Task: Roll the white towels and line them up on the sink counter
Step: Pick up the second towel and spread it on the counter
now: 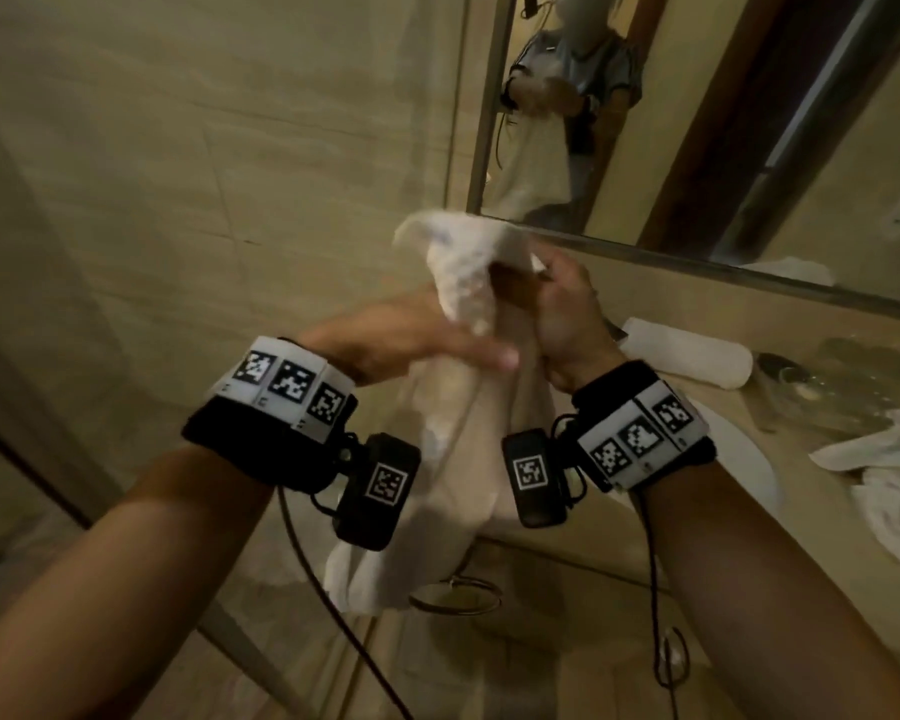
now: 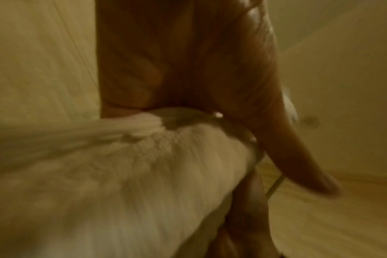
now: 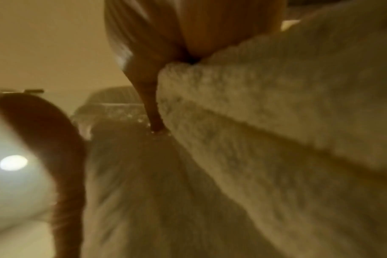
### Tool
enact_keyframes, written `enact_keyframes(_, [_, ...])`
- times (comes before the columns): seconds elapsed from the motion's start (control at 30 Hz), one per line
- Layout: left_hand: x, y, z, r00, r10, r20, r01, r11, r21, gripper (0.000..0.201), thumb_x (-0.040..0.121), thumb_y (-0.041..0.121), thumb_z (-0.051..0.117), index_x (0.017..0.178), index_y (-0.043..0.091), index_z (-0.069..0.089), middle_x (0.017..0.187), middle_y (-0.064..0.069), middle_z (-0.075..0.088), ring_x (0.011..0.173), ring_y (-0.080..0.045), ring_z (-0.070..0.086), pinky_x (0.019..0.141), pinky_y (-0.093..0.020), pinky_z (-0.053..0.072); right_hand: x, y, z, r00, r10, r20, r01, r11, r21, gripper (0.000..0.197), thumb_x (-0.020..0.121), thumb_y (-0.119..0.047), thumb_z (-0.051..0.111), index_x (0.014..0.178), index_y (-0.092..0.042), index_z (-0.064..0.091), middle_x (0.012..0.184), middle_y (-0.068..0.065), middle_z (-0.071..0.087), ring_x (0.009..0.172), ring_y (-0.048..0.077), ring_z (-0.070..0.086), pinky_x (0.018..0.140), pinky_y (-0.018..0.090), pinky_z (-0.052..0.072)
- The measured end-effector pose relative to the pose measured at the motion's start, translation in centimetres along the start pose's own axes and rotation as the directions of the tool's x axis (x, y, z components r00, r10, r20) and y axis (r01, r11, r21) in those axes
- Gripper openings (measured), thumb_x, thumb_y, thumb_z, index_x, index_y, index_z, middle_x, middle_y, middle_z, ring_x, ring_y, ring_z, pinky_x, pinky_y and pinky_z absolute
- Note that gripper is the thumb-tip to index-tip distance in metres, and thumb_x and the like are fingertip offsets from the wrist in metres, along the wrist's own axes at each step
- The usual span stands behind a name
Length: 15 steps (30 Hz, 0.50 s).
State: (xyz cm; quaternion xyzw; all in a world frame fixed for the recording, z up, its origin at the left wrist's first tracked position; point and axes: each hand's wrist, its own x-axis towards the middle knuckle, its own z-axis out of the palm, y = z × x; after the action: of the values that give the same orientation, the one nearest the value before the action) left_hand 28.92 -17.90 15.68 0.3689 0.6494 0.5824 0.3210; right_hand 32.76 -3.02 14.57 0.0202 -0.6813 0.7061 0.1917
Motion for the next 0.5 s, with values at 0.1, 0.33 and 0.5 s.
enact_keyframes(0.1, [0.4,-0.9,1.0,0.998,0.012,-0.062,0.007,0.958,0.288,0.038,0.077,0.003,0.075,0.112,0.012,0.061,0.106,0.004,0.068,0.099,-0.008,0.065,0.086,-0.019,0.053,0.1,0.9,-0.5,0.997,-0.061,-0.04,0.057,0.994,-0.098,0.02,0.084,-0.016,0.065,0.101,-0.006,0.064,0.095,0.008,0.067,0.089,0.018,0.062,0.079,0.032,0.053])
enact_keyframes(0.33, [0.0,0.9,-0.1,0.927,0.178,-0.329,-0.211,0.975,-0.067,0.039,0.08,-0.004,0.068,0.113,0.014,0.058,0.101,0.004,0.071,0.096,-0.011,0.069,0.08,-0.027,0.057,-2.2,4.6,-4.5,0.906,0.287,0.311,-0.259,0.957,-0.13,0.073,0.048,-0.069,0.081,0.109,-0.031,0.068,0.109,-0.003,0.069,0.105,0.016,0.064,0.091,0.044,0.052])
enact_keyframes(0.5, [1.3,2.9,-0.2,0.878,0.217,-0.426,-0.306,0.94,-0.151,0.054,0.077,-0.002,0.07,0.127,0.005,0.052,0.112,-0.008,0.068,0.103,-0.022,0.068,0.087,-0.037,0.056,-4.0,7.2,-3.8,0.758,0.481,0.441,-0.419,0.877,-0.237,0.072,0.064,-0.017,0.087,0.129,-0.011,0.057,0.129,0.011,0.062,0.123,0.027,0.056,0.109,0.053,0.037])
